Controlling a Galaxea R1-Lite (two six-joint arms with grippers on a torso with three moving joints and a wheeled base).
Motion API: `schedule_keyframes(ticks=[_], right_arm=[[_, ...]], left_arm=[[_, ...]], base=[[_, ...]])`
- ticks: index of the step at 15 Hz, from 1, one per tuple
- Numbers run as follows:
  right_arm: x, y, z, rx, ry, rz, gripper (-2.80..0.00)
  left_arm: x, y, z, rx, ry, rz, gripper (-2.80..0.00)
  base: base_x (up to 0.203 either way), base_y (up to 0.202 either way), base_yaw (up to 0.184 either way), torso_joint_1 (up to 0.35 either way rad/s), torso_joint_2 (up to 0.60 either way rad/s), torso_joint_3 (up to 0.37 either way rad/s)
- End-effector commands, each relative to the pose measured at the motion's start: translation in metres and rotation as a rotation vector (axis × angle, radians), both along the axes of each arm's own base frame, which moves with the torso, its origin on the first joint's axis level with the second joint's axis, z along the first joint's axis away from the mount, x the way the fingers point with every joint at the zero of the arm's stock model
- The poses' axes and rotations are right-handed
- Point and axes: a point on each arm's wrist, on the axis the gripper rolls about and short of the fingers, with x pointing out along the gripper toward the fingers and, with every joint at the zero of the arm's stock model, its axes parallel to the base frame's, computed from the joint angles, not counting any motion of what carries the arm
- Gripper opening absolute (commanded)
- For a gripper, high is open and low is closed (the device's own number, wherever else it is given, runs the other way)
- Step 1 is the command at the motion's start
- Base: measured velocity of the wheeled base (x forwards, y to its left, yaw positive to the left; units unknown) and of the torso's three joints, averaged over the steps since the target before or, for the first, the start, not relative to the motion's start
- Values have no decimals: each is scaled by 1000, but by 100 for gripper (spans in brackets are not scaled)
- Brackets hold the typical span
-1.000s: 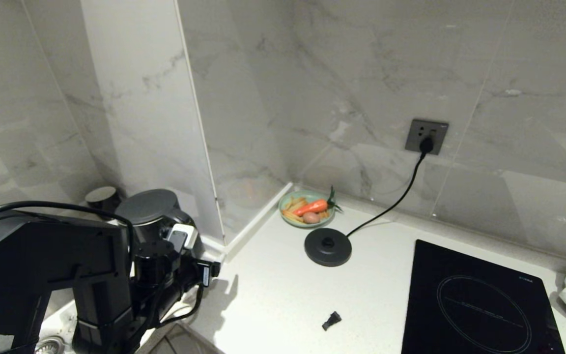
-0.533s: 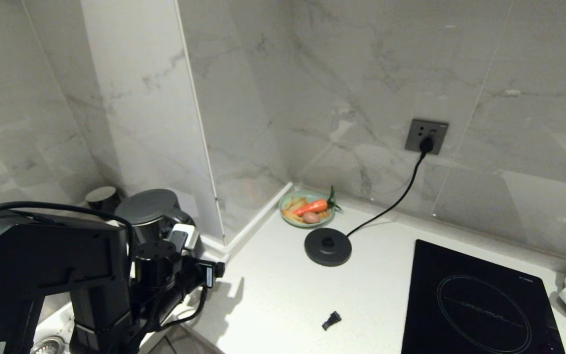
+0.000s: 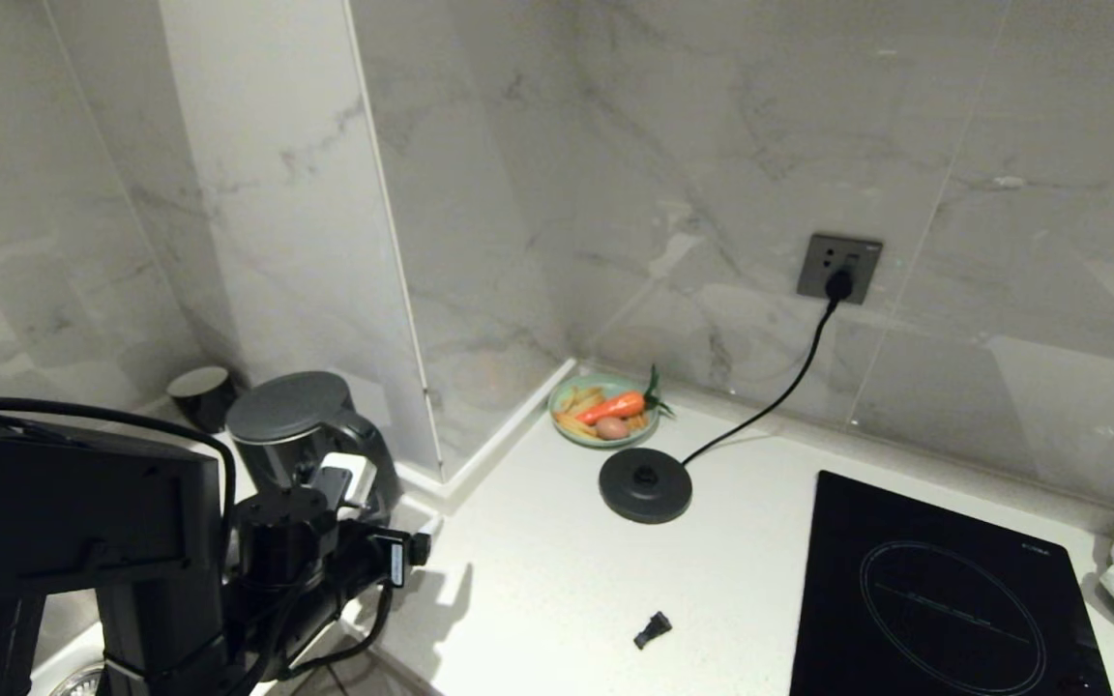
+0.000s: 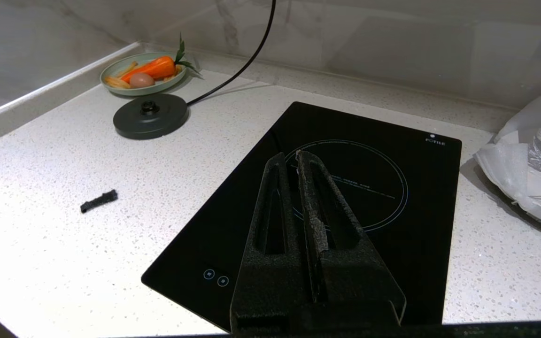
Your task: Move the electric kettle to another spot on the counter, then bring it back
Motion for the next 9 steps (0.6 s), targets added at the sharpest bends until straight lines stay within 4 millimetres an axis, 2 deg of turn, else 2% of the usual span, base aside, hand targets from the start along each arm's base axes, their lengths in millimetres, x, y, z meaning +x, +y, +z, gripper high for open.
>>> schedule_keyframes(ticks=[1, 9], right_arm=[[0, 0, 0, 0, 2, 0, -280], [0, 0, 0, 0, 1, 0, -280]], left_arm=[[-14, 6, 17, -15, -27, 7, 0], [-83, 30, 71, -111, -126, 41, 0]], base=[[0, 0, 0, 0, 0, 0], [0, 0, 0, 0, 0, 0]])
